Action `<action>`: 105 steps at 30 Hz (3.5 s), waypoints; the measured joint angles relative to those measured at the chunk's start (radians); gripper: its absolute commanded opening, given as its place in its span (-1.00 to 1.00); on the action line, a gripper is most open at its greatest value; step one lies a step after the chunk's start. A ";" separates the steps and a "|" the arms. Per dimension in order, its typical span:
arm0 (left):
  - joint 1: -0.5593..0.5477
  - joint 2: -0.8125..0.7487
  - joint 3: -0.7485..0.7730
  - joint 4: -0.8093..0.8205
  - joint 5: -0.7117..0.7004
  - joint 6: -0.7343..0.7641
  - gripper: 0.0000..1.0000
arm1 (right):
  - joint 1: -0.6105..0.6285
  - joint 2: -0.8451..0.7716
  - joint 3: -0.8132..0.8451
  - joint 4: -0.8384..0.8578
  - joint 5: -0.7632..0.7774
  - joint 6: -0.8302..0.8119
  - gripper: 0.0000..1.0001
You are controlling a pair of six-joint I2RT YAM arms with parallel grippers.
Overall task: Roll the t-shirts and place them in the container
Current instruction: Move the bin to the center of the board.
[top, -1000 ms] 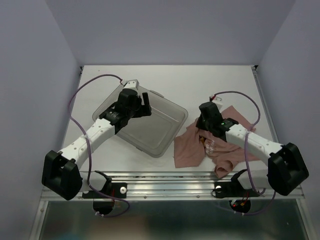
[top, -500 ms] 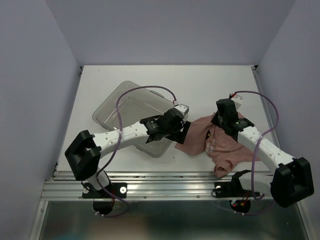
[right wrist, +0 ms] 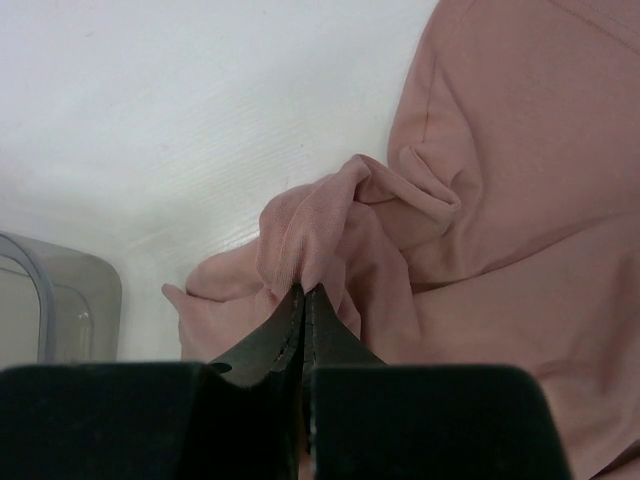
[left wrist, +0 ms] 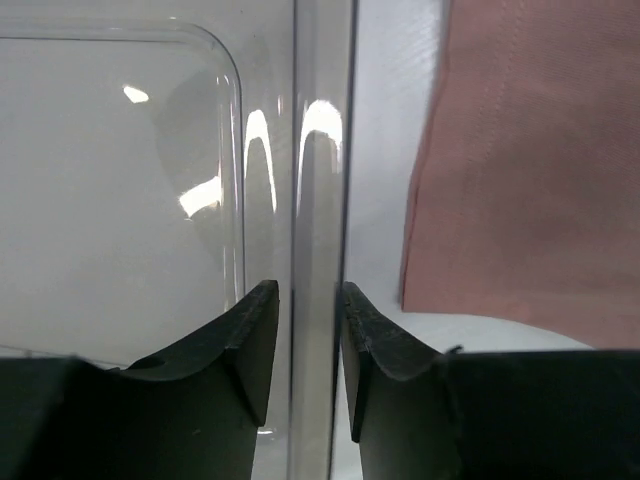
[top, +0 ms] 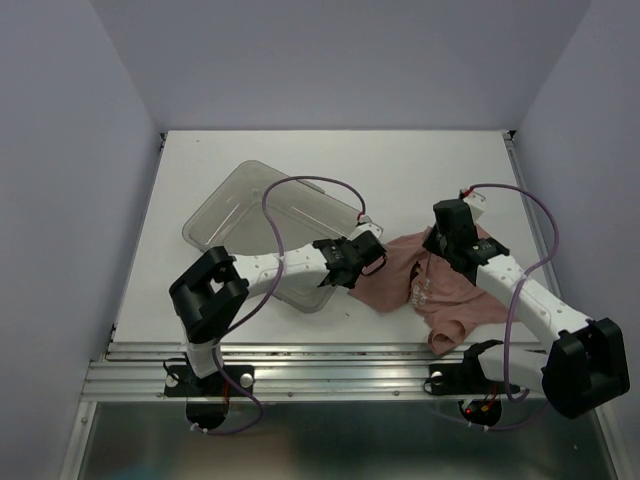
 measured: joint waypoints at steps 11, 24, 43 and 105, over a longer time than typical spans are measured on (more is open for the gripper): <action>0.126 0.006 0.027 0.054 -0.062 0.180 -0.28 | 0.000 -0.002 0.000 -0.003 -0.007 0.010 -0.99; 0.370 0.257 0.333 0.154 0.025 0.370 -0.17 | 0.000 -0.020 -0.017 -0.010 -0.018 0.030 -0.99; 0.385 0.015 0.381 0.011 0.048 0.266 0.47 | 0.000 -0.047 -0.017 -0.022 -0.033 0.033 -0.94; 0.484 -0.009 -0.016 0.204 -0.166 -0.016 0.36 | -0.005 -0.015 -0.014 -0.003 -0.078 0.007 -0.17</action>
